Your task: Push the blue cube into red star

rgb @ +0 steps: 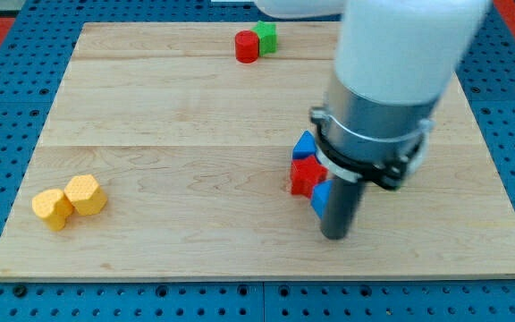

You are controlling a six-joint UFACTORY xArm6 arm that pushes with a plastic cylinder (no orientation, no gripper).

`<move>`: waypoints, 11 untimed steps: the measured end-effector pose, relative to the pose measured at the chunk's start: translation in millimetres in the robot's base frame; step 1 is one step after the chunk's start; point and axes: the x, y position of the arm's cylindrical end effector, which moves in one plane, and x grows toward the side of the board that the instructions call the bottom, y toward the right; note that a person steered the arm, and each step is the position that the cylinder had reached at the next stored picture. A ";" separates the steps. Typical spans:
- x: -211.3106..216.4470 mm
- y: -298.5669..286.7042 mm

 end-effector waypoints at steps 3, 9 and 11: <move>-98.1 -55.7; -73.7 -39.3; -96.8 -92.3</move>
